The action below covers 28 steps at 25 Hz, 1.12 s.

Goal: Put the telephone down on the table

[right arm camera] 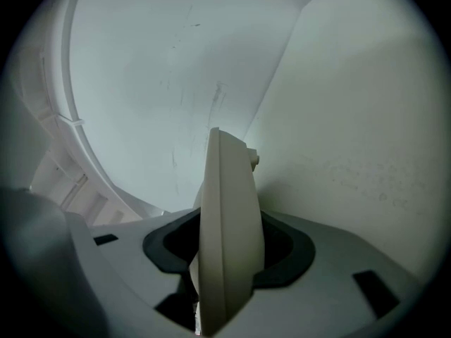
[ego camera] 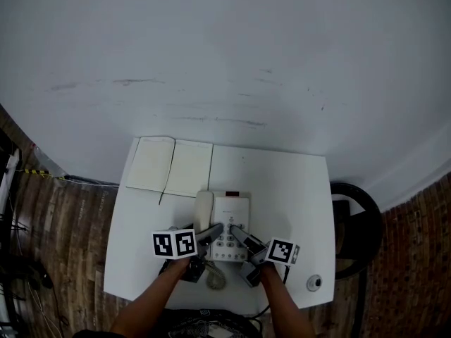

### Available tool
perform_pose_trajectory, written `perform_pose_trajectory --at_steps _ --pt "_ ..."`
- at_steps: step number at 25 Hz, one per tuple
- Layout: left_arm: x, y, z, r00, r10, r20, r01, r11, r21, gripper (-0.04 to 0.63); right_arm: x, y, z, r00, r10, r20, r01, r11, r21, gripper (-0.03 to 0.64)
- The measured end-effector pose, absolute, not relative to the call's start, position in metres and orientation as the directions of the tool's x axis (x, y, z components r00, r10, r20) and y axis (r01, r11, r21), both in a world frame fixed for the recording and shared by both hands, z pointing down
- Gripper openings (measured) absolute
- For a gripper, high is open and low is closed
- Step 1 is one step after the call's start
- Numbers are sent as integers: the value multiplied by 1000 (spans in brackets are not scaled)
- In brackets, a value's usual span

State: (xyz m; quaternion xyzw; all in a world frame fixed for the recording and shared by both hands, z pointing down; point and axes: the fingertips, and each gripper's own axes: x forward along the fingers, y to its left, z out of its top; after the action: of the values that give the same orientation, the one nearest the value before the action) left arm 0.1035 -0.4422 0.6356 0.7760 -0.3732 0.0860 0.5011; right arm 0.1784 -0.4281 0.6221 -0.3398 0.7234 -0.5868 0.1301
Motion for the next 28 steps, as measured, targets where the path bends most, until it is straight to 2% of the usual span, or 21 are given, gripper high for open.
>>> perform_pose_trajectory --at_steps 6,11,28 --pt "106 -441 637 702 -509 497 -667 -228 709 376 181 -428 624 -723 -633 276 -418 83 -905 204" --pt "106 -441 637 695 -516 500 -677 -233 698 376 182 -428 629 -699 -606 380 -536 92 -839 240" --pt "117 -440 636 652 -493 577 -747 -286 600 376 204 -427 642 -601 -527 601 -742 87 -665 290"
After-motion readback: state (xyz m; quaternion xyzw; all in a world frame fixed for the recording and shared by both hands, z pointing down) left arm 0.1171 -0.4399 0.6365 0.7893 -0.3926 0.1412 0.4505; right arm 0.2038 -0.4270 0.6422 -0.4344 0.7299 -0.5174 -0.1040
